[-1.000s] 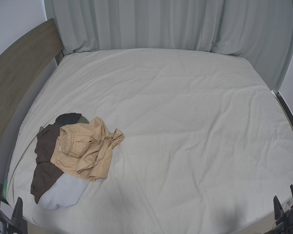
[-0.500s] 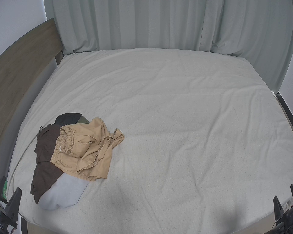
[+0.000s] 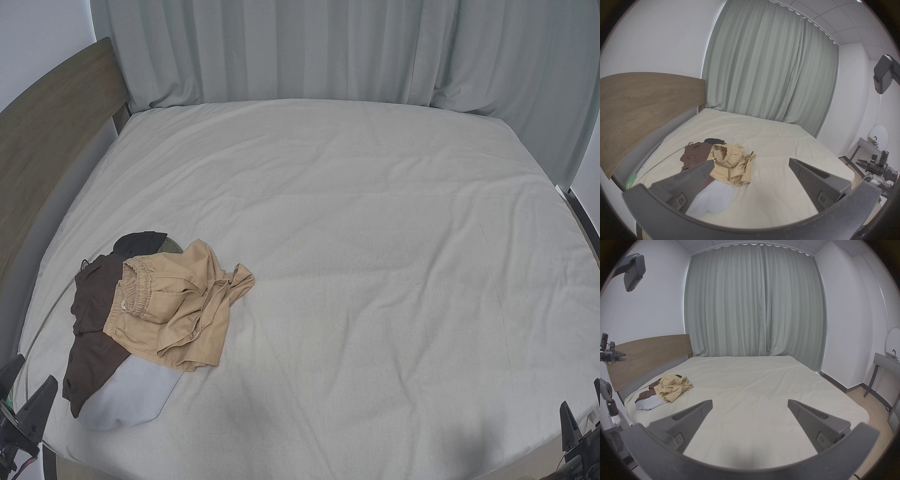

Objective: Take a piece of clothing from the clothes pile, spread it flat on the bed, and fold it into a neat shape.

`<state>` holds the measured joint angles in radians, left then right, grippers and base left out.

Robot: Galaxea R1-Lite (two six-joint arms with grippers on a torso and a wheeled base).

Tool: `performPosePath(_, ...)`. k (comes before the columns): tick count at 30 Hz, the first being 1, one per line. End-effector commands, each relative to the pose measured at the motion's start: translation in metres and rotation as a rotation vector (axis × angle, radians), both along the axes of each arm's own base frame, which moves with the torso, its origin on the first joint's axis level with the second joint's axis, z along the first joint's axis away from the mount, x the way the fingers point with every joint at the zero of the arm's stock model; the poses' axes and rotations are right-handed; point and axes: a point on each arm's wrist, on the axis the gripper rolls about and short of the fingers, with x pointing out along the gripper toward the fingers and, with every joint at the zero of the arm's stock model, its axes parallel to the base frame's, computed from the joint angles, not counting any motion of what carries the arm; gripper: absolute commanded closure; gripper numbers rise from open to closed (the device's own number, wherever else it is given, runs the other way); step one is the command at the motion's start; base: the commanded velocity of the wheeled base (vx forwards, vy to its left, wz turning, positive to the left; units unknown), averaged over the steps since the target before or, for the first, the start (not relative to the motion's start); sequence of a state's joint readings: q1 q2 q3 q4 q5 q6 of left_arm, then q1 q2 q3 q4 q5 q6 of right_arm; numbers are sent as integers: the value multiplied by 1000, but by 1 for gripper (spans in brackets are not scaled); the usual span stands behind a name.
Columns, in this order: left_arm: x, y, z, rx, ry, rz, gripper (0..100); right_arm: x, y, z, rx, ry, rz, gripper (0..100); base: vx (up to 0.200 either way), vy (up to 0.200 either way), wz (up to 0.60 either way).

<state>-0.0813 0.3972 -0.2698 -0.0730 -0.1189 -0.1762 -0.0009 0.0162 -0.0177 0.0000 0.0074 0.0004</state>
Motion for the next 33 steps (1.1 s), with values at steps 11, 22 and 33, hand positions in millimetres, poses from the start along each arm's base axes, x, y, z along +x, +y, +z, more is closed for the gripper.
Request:
performPosePath(11,23,-2,14,-17,23,-21,0,0,0,-5,0,1,1,0,0,0,0)
performPosePath(22,21,-2,19,-18,3,-20,0,0,0,-5,0,1,1,0,0,0,0)
performPosePath(33,15,-2,14,-18,-13,-25,0,0,0,-5,0,1,1,0,0,0,0)
